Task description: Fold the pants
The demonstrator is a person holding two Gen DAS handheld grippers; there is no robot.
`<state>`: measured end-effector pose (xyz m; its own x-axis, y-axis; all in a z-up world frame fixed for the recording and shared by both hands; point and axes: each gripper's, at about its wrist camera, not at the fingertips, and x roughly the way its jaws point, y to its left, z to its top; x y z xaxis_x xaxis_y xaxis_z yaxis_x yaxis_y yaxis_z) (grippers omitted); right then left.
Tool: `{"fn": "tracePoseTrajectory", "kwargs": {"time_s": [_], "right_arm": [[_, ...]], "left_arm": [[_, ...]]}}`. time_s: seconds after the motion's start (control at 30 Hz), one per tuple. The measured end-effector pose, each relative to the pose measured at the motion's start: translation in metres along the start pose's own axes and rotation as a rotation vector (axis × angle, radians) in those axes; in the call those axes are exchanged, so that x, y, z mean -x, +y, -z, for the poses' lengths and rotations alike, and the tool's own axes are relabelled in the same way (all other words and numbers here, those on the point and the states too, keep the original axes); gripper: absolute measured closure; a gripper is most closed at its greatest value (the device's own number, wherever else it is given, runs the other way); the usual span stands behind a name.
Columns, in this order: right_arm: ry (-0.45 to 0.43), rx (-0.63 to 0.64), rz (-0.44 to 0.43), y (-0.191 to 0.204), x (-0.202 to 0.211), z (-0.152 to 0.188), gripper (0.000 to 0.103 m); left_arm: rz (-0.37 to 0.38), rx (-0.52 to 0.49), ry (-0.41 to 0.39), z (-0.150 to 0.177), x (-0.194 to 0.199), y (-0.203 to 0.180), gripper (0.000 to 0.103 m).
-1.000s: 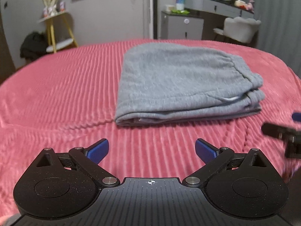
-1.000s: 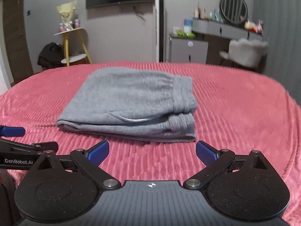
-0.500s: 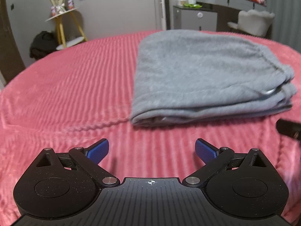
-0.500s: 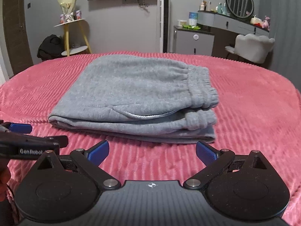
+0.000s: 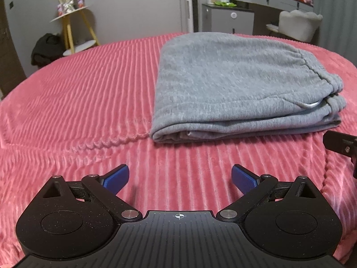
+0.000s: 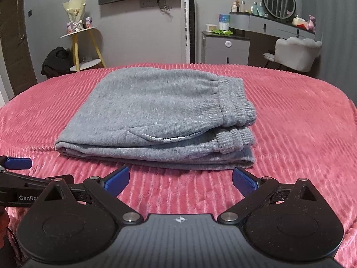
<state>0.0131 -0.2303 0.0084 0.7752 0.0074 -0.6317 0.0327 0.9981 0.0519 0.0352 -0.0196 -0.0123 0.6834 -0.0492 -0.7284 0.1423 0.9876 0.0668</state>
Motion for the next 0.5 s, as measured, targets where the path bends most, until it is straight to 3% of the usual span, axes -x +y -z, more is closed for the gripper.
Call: {"fn": "tracePoseTrajectory", "kwargs": {"time_s": [0.5], "right_arm": [[0.003, -0.014, -0.008, -0.0016, -0.0012, 0.0003, 0.004]], "left_arm": [[-0.003, 0.026, 0.019, 0.0005, -0.0038, 0.0019, 0.001]]}}
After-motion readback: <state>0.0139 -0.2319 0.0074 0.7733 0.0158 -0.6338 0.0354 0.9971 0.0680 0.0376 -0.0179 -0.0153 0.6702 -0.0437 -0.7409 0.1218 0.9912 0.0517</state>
